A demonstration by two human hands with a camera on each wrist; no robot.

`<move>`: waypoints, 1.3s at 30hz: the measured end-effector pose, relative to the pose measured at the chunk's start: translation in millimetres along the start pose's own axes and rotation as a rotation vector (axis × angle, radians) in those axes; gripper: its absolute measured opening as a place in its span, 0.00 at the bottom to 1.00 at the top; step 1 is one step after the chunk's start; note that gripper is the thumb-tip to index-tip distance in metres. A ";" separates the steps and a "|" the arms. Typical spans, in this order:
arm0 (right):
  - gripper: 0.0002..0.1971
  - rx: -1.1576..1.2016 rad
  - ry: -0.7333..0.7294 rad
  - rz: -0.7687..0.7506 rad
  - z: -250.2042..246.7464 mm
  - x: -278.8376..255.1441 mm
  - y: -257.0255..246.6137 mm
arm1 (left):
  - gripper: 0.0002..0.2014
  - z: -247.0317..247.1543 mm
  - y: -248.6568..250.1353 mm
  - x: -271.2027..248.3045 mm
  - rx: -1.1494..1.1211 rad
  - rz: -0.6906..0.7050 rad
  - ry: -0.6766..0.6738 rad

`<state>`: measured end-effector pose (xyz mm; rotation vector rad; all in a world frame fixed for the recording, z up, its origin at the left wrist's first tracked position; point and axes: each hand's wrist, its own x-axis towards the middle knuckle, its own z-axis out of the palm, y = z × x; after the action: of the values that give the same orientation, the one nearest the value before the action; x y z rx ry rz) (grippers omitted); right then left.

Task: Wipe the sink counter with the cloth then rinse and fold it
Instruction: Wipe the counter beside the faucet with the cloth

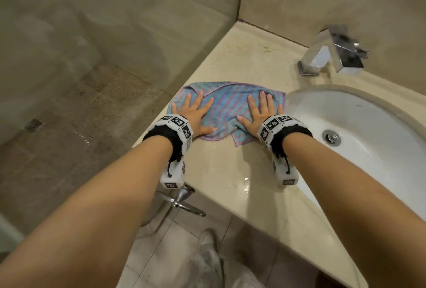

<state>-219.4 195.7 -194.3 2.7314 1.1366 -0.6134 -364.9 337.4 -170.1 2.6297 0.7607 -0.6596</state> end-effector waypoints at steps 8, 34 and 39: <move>0.39 -0.018 0.003 -0.080 16.0 -35.0 -10.4 | 0.42 29.0 -2.2 -41.7 -0.052 -0.085 0.028; 0.57 -0.063 -0.101 -0.135 24.2 -102.4 -22.3 | 0.44 55.8 -5.4 -93.5 -0.035 -0.052 0.043; 0.56 -0.054 -0.114 -0.114 22.9 -101.6 -26.0 | 0.42 55.2 -14.8 -89.4 -0.039 -0.033 0.055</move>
<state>-309.7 141.9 -172.3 2.5648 1.2679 -0.7318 -459.2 288.7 -173.2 2.6145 0.8260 -0.5769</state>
